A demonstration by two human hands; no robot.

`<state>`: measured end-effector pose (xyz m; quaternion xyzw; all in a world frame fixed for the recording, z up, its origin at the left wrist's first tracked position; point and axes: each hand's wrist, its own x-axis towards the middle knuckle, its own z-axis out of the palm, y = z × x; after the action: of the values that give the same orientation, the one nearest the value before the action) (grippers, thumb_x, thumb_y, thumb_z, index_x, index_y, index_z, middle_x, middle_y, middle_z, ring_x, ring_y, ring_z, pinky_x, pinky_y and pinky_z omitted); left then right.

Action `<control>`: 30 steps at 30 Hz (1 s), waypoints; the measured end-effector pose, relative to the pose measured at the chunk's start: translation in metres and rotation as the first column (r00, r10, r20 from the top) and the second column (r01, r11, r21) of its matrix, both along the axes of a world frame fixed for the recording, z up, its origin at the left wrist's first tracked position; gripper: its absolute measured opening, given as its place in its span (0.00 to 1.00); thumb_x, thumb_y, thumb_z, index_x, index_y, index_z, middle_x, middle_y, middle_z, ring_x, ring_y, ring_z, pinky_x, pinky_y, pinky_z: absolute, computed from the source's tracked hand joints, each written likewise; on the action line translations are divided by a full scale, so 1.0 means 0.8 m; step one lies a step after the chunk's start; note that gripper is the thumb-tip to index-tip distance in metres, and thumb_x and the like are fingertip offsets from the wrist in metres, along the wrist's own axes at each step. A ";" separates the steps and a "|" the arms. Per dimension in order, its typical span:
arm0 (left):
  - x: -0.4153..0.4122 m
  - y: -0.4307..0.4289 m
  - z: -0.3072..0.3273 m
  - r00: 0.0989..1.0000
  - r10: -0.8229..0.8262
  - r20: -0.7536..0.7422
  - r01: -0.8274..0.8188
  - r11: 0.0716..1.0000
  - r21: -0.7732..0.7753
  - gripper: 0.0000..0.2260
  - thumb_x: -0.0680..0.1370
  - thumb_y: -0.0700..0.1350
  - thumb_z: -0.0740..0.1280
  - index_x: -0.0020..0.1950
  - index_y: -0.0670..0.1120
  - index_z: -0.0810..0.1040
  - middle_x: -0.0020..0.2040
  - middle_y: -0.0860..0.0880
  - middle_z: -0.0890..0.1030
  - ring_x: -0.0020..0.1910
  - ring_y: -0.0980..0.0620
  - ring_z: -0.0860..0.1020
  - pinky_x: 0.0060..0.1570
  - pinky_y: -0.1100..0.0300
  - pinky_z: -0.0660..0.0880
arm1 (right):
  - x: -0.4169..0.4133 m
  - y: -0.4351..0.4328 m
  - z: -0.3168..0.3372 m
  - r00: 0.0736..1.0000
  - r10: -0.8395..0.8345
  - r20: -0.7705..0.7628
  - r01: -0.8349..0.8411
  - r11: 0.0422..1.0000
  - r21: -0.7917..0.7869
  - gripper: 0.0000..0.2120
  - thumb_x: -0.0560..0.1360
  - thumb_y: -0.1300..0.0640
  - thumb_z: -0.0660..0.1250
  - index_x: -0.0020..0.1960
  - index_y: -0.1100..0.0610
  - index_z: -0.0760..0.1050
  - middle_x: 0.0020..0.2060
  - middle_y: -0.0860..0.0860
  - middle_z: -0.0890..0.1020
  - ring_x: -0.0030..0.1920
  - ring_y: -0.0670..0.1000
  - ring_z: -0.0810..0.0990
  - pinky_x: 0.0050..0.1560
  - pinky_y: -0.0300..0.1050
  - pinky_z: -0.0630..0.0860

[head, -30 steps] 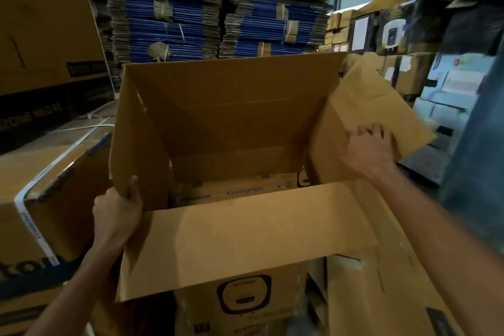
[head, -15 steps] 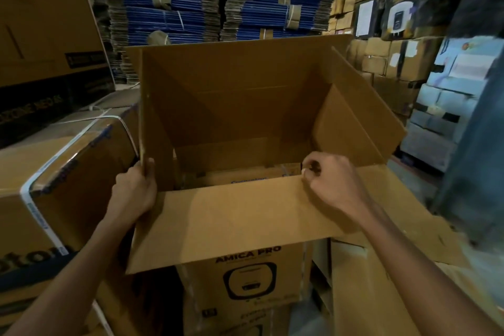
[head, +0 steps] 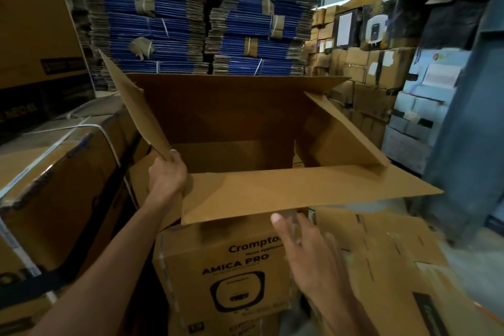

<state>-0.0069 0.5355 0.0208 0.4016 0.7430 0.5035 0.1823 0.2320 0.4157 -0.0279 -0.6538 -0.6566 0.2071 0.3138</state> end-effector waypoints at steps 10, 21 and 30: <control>0.014 -0.036 0.010 0.958 -0.217 -0.186 0.215 0.976 -0.032 0.16 0.87 0.51 0.53 0.40 0.52 0.65 0.39 0.49 0.74 0.35 0.54 0.73 0.31 0.60 0.68 | 0.004 0.057 0.004 0.715 -0.021 -0.699 0.073 0.996 0.044 0.55 0.64 0.18 0.56 0.82 0.43 0.45 0.75 0.48 0.68 0.61 0.48 0.81 0.61 0.61 0.80; 0.014 -0.055 0.020 0.886 -0.424 -0.186 0.417 0.905 -0.080 0.15 0.86 0.53 0.57 0.47 0.45 0.73 0.45 0.41 0.81 0.41 0.47 0.84 0.42 0.46 0.85 | 0.013 0.112 0.094 0.632 -0.069 -0.772 0.168 0.985 0.049 0.19 0.74 0.43 0.66 0.57 0.55 0.73 0.53 0.55 0.80 0.53 0.57 0.82 0.51 0.64 0.83; 0.005 -0.068 0.002 0.914 -0.340 -0.220 0.346 0.938 -0.013 0.13 0.86 0.50 0.56 0.43 0.50 0.71 0.40 0.48 0.79 0.35 0.50 0.82 0.35 0.55 0.82 | 0.064 0.096 0.158 0.833 -0.420 0.360 0.322 0.898 0.301 0.15 0.79 0.51 0.67 0.36 0.57 0.72 0.31 0.51 0.75 0.32 0.52 0.75 0.39 0.49 0.73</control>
<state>-0.0026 0.4812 0.0221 0.5811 0.6698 0.4260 0.1795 0.2832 0.4926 0.0984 -0.7576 -0.5872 -0.0789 0.2738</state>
